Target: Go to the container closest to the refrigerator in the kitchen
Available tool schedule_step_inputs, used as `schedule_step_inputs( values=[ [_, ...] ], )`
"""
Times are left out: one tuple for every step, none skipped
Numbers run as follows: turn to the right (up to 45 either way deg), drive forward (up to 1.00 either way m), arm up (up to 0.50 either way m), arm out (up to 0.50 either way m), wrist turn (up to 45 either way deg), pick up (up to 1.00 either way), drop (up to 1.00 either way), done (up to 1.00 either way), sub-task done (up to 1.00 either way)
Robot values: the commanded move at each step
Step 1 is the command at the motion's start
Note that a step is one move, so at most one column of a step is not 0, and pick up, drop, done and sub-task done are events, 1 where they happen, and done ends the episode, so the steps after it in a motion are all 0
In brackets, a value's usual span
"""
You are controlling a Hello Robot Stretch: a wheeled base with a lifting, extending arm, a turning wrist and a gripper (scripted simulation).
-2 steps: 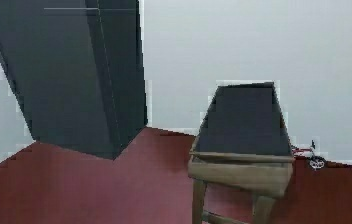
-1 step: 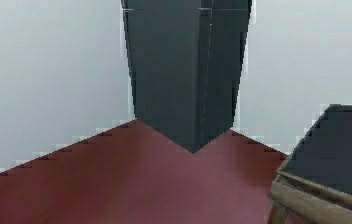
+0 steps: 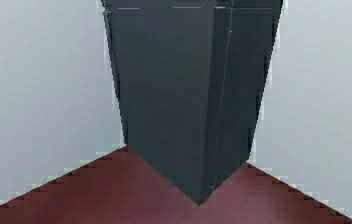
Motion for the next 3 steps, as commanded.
schedule_step_inputs(
  values=[
    [15.0,0.00,0.00,0.00,0.0,0.00,0.00,0.00,0.00],
    [0.0,0.35,0.00,0.00,0.0,0.00,0.00,0.00,0.00],
    [-45.0,0.00,0.00,0.00,0.0,0.00,0.00,0.00,0.00]
  ],
)
